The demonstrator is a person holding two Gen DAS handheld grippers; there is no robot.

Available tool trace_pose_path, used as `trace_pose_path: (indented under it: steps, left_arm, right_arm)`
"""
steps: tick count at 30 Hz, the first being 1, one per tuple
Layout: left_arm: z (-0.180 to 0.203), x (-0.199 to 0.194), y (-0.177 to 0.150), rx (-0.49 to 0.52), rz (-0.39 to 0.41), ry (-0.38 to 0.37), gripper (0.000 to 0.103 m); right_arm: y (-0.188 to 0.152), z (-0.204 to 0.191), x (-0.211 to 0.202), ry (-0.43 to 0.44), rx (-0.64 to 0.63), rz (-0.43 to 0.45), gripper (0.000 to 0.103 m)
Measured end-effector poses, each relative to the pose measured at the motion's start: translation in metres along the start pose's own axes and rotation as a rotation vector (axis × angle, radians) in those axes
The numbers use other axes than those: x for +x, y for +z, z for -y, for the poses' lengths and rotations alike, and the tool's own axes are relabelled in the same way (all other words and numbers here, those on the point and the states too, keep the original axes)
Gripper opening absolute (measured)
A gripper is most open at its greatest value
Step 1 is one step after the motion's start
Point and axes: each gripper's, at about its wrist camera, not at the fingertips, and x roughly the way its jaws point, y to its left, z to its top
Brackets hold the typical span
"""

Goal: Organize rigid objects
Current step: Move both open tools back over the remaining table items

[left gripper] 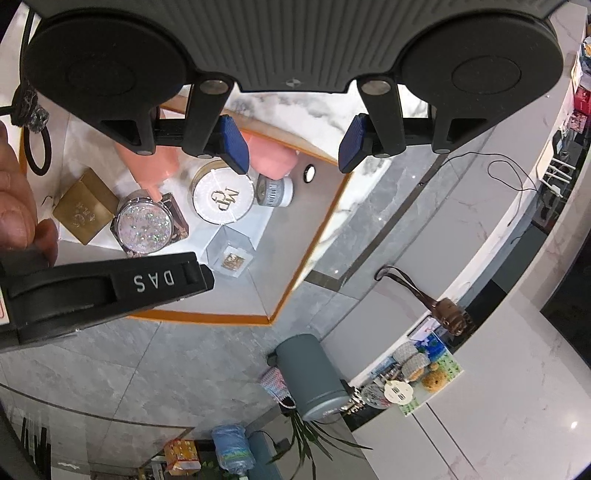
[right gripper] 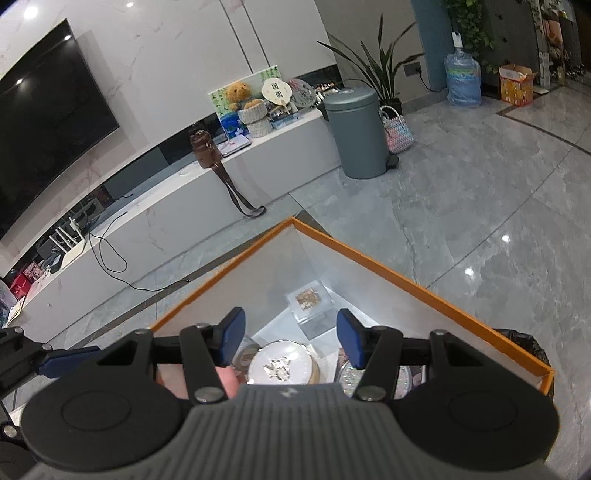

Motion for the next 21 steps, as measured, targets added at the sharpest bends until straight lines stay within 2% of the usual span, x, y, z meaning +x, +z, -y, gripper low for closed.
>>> trace_pose_path:
  steps: [12, 21]
  left_arm:
    - [-0.016, -0.054, -0.014, -0.036, 0.073, 0.026, 0.071]
    - [-0.027, -0.079, -0.051, -0.107, 0.098, 0.026, 0.072]
  right_arm:
    - [0.002, -0.037, -0.044, 0.028, -0.061, 0.056, 0.056]
    - [-0.019, -0.066, -0.076, 0.033, -0.185, 0.089, 0.056]
